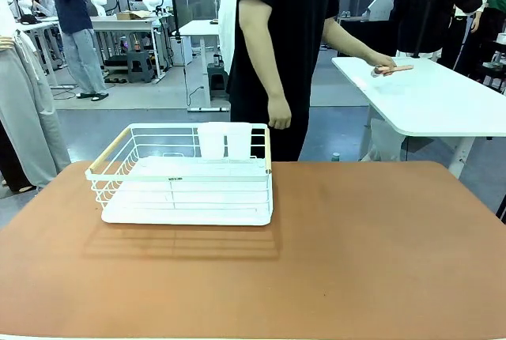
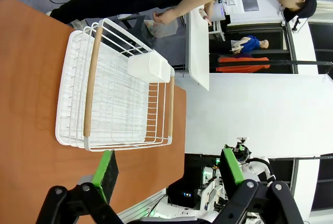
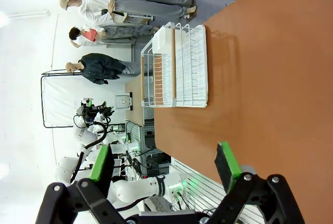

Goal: Clean the table.
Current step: Pick up the Lint Roller when the human hands it over.

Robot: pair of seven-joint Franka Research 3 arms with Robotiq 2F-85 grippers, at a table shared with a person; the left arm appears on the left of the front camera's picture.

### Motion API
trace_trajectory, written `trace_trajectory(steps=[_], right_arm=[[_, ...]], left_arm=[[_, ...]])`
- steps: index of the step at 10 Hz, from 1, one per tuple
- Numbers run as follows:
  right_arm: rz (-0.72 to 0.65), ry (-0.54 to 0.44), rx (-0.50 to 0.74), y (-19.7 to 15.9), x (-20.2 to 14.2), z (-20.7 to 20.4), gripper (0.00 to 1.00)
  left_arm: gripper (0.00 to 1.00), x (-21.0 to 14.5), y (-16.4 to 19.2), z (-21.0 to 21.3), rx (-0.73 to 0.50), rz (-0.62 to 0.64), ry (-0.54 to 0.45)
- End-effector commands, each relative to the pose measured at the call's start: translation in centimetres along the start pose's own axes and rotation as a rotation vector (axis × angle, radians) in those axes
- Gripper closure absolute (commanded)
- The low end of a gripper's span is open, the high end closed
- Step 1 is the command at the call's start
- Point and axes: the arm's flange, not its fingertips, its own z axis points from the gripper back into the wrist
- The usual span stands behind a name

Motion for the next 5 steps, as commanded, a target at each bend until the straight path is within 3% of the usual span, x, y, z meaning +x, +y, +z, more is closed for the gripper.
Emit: trace_trajectory(steps=[1,5], right_arm=[[0.007,0.004,0.008,0.17,-0.04,0.09,0.0],[0.007,0.004,0.008,0.17,-0.04,0.09,0.0]], left_arm=[[0.0,0.03,-0.02,0.1,-0.011,0.001,-0.003],[0.0,0.03,-0.02,0.1,-0.011,0.001,-0.003]])
